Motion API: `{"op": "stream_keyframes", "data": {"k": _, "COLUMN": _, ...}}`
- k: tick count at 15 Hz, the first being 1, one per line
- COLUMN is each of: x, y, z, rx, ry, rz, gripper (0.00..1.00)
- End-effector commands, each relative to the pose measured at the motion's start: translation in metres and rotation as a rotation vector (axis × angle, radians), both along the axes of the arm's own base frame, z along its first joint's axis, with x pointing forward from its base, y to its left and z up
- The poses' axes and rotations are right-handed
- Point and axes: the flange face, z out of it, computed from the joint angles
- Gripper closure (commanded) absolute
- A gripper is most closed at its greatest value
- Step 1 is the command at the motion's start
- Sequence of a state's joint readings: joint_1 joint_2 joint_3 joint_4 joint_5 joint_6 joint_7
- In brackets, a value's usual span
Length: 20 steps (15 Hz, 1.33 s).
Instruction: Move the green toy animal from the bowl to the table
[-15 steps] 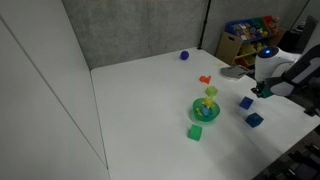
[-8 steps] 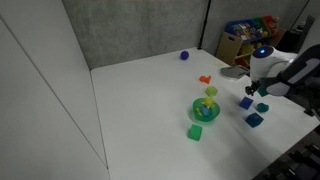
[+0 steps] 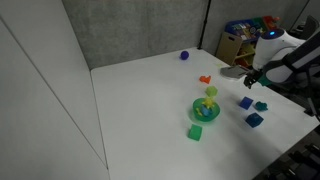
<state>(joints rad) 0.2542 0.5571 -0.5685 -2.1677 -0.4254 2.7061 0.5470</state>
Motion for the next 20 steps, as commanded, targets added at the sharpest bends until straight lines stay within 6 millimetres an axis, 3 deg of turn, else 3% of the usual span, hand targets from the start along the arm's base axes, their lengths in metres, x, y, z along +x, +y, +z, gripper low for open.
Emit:
{"op": "stream_keyframes", "data": {"k": 1, "x": -0.012, "y": 0.015, "z": 0.043, "rx": 0.130, "ry": -0.006, "rz": 0.024, "gripper": 0.00}}
{"op": "stream_keyframes", "data": {"k": 12, "x": -0.028, "y": 0.099, "z": 0.139, "rx": 0.341, "ry": -0.020, "rz": 0.143, "gripper": 0.00}}
{"op": "stream_keyframes", "data": {"k": 16, "x": -0.029, "y": 0.121, "z": 0.192, "rx": 0.351, "ry": -0.008, "rz": 0.157, "gripper": 0.00}}
{"op": "stream_keyframes", "data": {"k": 20, "x": -0.038, "y": 0.128, "z": 0.247, "rx": 0.385, "ry": 0.023, "rz": 0.175, "gripper": 0.00}}
